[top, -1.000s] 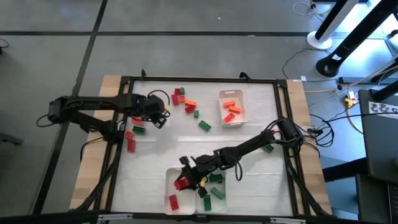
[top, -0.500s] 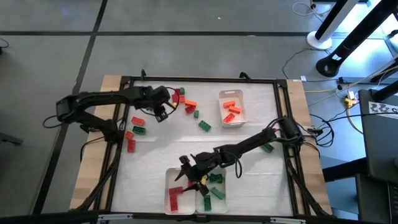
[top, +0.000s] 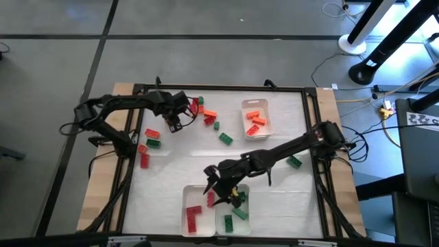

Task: Sort blocks
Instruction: Put the orange game piece into the top right white bin

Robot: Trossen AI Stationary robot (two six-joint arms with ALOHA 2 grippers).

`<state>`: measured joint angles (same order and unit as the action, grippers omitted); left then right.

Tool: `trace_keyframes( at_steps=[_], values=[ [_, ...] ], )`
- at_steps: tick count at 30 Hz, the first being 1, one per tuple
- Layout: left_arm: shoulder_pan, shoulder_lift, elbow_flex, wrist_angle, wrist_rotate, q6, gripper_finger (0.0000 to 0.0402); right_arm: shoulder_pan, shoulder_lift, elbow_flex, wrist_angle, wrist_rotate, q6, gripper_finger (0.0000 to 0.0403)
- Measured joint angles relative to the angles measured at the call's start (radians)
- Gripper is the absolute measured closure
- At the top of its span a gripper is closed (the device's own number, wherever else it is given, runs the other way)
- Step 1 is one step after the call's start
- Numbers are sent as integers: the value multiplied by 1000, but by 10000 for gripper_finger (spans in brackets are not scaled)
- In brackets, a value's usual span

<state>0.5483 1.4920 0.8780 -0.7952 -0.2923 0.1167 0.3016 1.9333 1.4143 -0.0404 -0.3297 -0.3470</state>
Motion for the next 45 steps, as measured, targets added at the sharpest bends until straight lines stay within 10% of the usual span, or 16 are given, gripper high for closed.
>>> trace_keyframes(
  at_steps=[24,38,45],
  values=[
    [56,144,1,-11,87,20,324,-1,-311,0,-1050,795,186,157],
    [9,22,75,-13,522,-112,324,-1,-615,-358,-1156,839,444,157],
    [-98,19,95,395,668,-260,324,-1,-736,-573,-1141,829,660,157]
  ],
)
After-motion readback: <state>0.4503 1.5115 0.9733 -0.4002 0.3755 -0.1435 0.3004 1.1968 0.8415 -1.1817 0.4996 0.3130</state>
